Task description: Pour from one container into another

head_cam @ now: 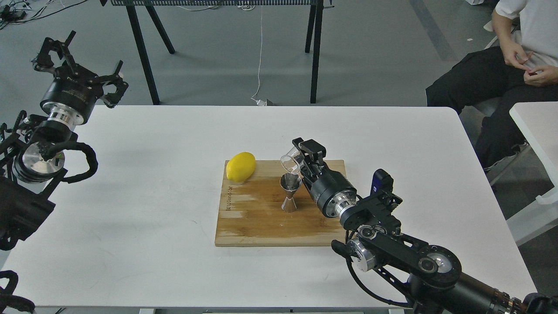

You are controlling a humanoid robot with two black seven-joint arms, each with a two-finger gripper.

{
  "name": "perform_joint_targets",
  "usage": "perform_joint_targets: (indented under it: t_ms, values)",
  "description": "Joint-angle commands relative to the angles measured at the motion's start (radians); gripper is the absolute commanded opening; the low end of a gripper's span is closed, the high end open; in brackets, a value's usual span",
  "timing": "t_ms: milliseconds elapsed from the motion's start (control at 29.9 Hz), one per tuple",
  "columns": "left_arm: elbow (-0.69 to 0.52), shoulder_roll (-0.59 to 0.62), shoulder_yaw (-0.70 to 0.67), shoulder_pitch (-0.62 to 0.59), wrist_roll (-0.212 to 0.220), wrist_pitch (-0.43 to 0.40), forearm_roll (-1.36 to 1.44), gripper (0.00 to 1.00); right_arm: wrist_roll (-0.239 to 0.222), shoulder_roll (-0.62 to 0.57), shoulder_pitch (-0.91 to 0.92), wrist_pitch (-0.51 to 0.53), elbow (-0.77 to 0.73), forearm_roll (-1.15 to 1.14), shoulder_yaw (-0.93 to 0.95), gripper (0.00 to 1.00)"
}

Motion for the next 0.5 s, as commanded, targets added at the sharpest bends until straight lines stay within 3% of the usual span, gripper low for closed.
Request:
perform_joint_targets:
  t_ms: [0,468]
  values:
    - [0.0,-0.001,0.0,0.0,0.0,0.0,0.001,1.0,0.0,0.0,0.0,-0.003,-0.002,-0.016,-0.002,0.23]
    - [0.0,-0.001,0.0,0.0,0.0,0.0,-0.001,1.0,0.005,-0.037,0.002,-0.003,0.003,-0.028,-0.025,0.24]
